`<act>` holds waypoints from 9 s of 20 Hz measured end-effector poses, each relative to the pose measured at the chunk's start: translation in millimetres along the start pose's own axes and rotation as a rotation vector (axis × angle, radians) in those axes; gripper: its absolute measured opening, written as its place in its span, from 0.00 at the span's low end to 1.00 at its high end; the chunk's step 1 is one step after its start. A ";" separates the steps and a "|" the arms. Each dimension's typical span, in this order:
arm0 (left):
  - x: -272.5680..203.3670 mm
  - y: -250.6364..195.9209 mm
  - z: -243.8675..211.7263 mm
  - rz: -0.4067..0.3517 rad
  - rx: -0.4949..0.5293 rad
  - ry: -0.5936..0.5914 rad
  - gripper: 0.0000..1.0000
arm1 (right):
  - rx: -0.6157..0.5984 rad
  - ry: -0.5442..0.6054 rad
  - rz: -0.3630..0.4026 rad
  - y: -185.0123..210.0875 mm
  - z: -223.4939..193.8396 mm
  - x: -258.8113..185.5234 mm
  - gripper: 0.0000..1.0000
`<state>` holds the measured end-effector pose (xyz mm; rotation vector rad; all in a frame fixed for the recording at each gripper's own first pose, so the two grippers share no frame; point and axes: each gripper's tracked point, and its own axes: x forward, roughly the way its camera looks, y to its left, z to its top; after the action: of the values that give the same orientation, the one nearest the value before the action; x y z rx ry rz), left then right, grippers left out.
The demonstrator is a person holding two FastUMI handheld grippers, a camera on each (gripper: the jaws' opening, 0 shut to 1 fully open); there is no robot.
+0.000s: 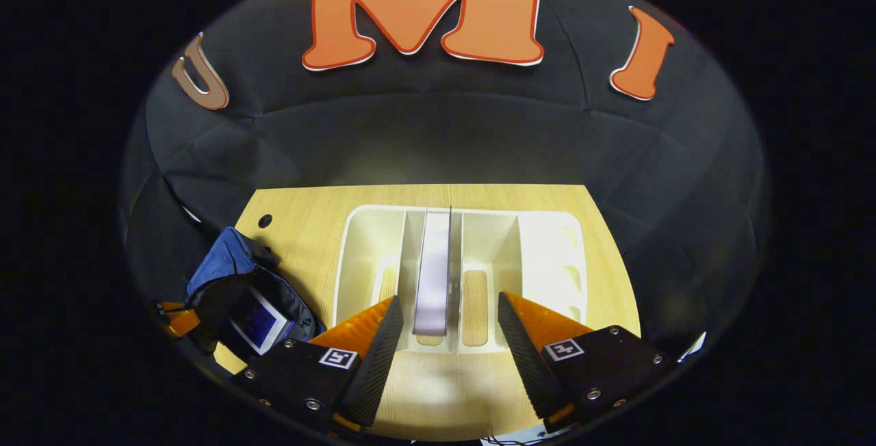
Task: Open the schoolbag, grab two books from the bookshelf and put them into the schoolbag.
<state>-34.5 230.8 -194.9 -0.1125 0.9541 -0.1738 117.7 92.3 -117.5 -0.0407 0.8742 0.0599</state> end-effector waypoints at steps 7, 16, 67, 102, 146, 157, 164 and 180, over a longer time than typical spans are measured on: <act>5.0 3.0 -1.3 -0.013 -0.022 0.000 0.01 | 0.006 0.139 0.060 10.4 14.9 35.3 0.82; 14.2 5.2 -7.5 -0.036 -0.057 0.001 0.01 | -0.017 0.391 0.035 15.3 -19.2 94.8 0.51; 0.3 6.8 -2.0 -0.013 0.029 -0.022 0.01 | 0.590 0.222 0.703 115.4 -68.7 -108.2 0.28; -7.2 -3.4 5.9 -0.028 0.076 0.017 0.01 | 0.730 0.208 0.800 329.0 -149.1 28.1 0.28; 22.6 -65.4 -7.4 -0.087 -0.084 -0.026 0.40 | 0.352 -0.201 0.435 169.2 -84.3 21.1 0.53; 14.5 -154.6 36.9 -0.091 0.009 -0.242 0.98 | 0.191 -0.481 0.210 32.4 -43.5 -24.9 0.56; -13.3 -176.1 49.5 -0.005 0.012 -0.468 0.98 | 0.127 -0.668 0.061 -38.5 -20.3 -62.0 0.82; -95.6 -202.2 69.2 0.120 0.130 -0.944 0.97 | 0.138 -0.914 -0.030 -104.2 -6.4 -124.4 0.94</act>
<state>-51.8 52.7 -43.8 -0.0086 0.0065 -0.0538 40.4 -16.5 -25.0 0.0986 -0.0379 -0.0129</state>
